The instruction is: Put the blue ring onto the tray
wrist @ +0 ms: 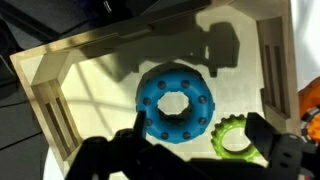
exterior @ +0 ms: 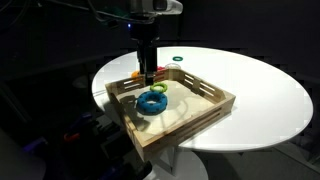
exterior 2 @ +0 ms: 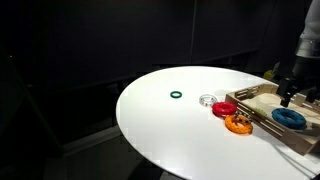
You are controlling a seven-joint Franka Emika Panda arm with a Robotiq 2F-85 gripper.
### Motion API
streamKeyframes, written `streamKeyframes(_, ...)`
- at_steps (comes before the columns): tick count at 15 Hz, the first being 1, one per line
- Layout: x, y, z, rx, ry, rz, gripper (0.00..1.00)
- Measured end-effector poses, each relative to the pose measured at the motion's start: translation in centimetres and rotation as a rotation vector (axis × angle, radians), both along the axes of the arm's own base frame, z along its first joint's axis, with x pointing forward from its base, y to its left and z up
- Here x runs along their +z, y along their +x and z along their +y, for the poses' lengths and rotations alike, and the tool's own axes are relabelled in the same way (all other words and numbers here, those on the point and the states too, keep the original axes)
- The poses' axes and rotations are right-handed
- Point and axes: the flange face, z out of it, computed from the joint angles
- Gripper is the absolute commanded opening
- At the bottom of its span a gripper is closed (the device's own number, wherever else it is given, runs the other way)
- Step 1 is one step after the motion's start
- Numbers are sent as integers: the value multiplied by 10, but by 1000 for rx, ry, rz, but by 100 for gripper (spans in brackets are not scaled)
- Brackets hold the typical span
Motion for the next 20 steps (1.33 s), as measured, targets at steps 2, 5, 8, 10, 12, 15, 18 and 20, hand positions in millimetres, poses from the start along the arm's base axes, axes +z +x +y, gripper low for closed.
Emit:
streamKeyframes(2,11,-1,11,60,57,-3,100)
streamKeyframes(5,32,-5,28,166,145,8,100)
streamKeyframes(8,57,-11,41,244,168,36,100)
streamKeyframes(10,76,-15,48,268,167,47,100)
streamKeyframes(12,98,-19,55,287,153,40,100)
streamKeyframes(15,131,-27,68,304,114,1,100)
streamKeyframes(18,160,-37,80,312,83,-42,100)
streamKeyframes(20,171,-41,85,322,73,-57,100)
